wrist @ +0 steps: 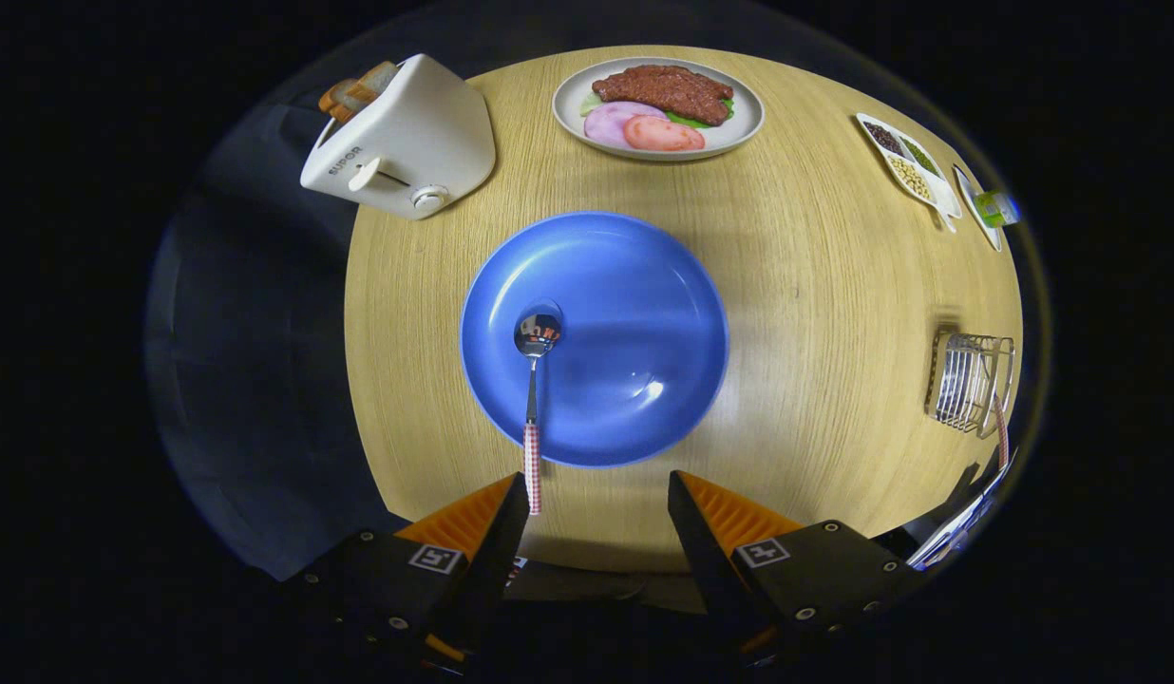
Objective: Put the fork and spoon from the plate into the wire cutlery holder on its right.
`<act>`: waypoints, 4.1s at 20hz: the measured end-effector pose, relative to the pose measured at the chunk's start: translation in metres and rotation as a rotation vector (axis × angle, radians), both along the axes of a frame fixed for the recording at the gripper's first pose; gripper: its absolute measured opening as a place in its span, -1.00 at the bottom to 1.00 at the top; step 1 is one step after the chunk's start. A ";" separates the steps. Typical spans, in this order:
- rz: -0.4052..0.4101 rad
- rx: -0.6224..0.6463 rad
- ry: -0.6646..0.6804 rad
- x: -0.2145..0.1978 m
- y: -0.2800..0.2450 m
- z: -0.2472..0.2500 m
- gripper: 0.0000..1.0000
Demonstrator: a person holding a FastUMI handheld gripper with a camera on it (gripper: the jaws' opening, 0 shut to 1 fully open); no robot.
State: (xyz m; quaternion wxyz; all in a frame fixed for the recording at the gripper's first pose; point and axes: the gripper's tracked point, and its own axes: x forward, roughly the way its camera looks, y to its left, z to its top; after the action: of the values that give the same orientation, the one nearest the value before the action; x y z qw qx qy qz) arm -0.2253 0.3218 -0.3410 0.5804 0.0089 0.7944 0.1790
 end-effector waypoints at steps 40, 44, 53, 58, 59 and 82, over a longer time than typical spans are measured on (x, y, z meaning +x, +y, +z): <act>-0.051 -0.024 -0.150 0.023 -0.079 0.007 -0.86; -0.069 -0.064 -0.170 0.038 -0.157 0.021 -0.86; -0.129 -0.155 -0.192 0.077 -0.313 0.054 -0.86; -0.075 -0.162 -0.135 0.072 -0.347 0.055 -0.86; -0.070 -0.150 -0.114 0.070 -0.345 0.054 -0.86; 0.222 -0.236 0.166 0.043 -0.384 0.004 -0.86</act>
State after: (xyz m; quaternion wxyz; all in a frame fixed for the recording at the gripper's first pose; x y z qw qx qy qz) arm -0.1819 -0.0622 -0.3371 0.4865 -0.1325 0.8511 0.1460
